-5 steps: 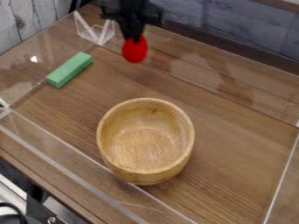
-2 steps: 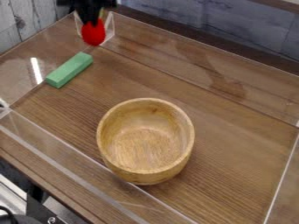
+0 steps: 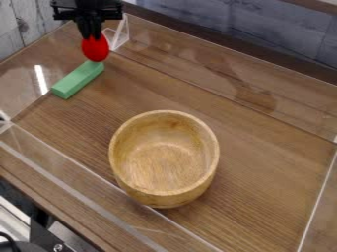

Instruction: Move the red fruit to the left

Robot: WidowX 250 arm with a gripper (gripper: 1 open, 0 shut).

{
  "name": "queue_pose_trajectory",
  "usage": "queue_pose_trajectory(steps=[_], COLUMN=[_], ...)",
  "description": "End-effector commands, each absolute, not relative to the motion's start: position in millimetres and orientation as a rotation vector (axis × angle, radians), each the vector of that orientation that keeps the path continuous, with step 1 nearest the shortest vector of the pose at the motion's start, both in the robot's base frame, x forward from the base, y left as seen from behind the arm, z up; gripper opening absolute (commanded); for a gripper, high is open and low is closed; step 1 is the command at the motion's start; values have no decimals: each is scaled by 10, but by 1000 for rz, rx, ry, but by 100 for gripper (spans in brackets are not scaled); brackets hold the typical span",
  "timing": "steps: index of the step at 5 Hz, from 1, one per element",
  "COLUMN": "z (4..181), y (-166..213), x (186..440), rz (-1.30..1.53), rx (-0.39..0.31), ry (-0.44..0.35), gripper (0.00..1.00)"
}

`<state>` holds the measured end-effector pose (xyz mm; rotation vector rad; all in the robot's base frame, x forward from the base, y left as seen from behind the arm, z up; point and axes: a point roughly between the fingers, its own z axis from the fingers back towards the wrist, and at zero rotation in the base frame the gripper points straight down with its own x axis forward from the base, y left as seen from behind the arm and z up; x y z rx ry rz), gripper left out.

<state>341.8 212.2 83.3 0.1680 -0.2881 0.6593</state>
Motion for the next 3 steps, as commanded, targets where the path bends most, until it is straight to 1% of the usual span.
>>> queue_pose_trajectory(steps=[1,2,3], z=[897,812,814], y=[2134,2133,2076], x=[3478,3462,3511], rz=[628,600,595], rx=[181,178,177], ry=[-330,-319,-305], gripper=[0,0,0])
